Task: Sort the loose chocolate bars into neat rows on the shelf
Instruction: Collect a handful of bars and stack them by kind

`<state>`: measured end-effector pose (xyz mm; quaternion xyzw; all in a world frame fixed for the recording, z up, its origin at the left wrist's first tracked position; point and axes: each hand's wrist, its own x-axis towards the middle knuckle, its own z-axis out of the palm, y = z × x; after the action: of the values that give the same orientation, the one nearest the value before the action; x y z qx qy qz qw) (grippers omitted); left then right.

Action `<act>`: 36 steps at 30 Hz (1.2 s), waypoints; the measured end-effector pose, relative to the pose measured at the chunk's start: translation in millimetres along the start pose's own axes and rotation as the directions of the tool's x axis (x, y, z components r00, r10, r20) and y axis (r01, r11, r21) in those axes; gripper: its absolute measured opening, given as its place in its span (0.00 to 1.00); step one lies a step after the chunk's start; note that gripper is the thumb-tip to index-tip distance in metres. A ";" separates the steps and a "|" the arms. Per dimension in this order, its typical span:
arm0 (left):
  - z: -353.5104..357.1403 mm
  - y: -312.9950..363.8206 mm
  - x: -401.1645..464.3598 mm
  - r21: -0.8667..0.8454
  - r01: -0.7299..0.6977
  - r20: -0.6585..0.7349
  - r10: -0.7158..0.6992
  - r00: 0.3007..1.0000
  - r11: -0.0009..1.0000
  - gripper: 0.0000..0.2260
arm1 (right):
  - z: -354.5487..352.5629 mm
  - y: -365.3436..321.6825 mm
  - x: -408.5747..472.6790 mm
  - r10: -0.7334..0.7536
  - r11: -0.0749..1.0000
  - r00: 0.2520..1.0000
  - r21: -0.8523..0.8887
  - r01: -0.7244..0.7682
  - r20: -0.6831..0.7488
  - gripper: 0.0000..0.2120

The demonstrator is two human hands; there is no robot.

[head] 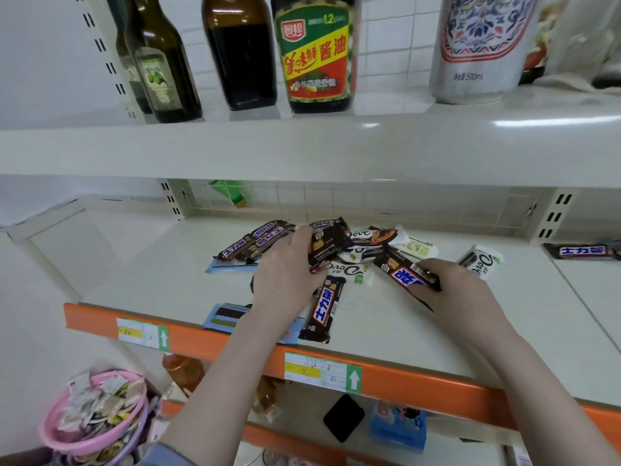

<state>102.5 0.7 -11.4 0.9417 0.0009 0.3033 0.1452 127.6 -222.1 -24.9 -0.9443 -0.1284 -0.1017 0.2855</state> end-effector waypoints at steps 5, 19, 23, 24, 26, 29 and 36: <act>10.6 46.7 -7.7 0.063 -0.142 0.075 0.137 0.988 0.988 0.18 | -23.5 26.9 -14.5 0.047 0.996 0.999 0.070 -0.046 -0.019 0.09; 12.7 164.5 -52.7 -0.036 -0.316 -0.009 0.316 0.949 0.948 0.24 | -84.2 104.4 -101.0 0.228 0.946 0.945 0.284 -0.158 -0.233 0.11; 8.9 196.7 -71.0 -0.180 -0.195 0.085 0.213 0.973 0.964 0.21 | -103.6 121.4 -142.4 0.306 0.909 0.909 0.370 -0.192 -0.281 0.06; 9.1 206.0 -74.7 -0.220 -0.184 0.104 0.210 0.972 0.958 0.20 | -108.7 125.6 -150.4 0.322 0.902 0.904 0.382 -0.202 -0.282 0.05; 11.0 224.8 -81.6 -0.247 -0.219 0.104 0.251 0.962 0.944 0.17 | -118.8 134.5 -163.0 0.337 0.894 0.904 0.391 -0.219 -0.262 0.06; 15.0 257.6 -89.1 -0.248 -0.258 0.138 0.298 0.944 0.934 0.13 | -137.1 151.4 -176.8 0.358 0.874 0.901 0.427 -0.232 -0.244 0.05; 43.4 350.2 -97.8 -0.235 -0.230 0.138 0.267 0.954 0.944 0.11 | -195.2 236.2 -195.5 0.441 0.770 0.874 0.586 -0.253 -0.202 0.07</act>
<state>17.3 -355.4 -4.9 0.9350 -0.1633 0.2373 0.2068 -9.6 -558.3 -38.6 -0.8005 0.0768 -0.1615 0.5720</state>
